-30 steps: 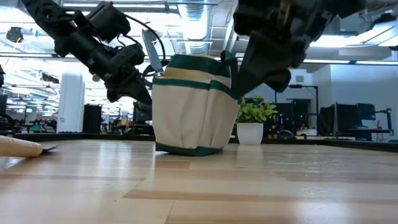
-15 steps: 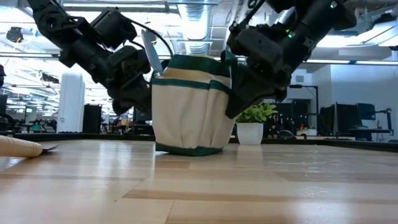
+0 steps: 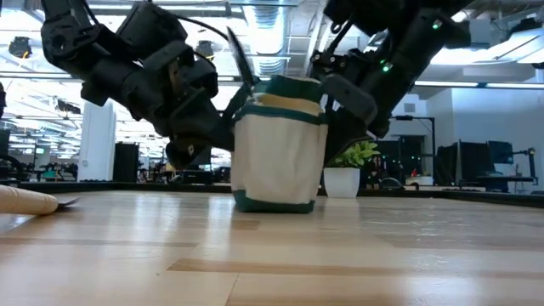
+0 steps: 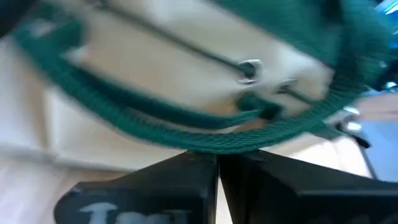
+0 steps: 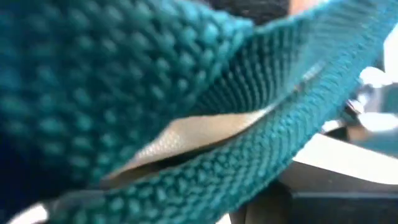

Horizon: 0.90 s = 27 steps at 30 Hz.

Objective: Pick & Place Garden tools in Gardening bag
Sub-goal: Adjust the gardening bag

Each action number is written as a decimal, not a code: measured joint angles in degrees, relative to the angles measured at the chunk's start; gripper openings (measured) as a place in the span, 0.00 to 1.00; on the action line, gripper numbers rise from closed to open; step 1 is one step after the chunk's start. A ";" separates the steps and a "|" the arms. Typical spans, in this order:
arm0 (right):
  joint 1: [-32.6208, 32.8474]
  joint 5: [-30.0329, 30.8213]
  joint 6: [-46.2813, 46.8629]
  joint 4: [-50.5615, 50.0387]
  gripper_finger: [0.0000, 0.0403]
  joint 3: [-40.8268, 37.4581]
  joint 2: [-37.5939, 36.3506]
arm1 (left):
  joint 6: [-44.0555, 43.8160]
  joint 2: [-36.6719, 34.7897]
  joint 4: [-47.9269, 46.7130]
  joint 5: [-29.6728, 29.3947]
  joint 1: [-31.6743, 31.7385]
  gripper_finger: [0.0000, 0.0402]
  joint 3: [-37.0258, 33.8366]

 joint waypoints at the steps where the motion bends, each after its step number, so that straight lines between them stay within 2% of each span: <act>1: -0.52 0.18 -0.70 -0.02 0.00 0.00 0.00 | -0.28 0.00 0.69 -0.32 -0.56 0.00 0.00; 6: -2.97 2.51 -3.09 -0.16 0.00 0.00 0.00 | -0.33 -0.02 4.41 -1.60 -2.75 0.00 0.00; 21: -9.27 2.51 -8.46 -0.70 0.00 0.00 -0.04 | -0.32 -0.07 7.17 -4.64 -3.13 0.00 0.00; 27: -8.76 2.61 -7.02 -10.49 0.00 -0.01 -2.93 | 2.45 -3.09 6.92 -2.03 -3.13 0.00 0.04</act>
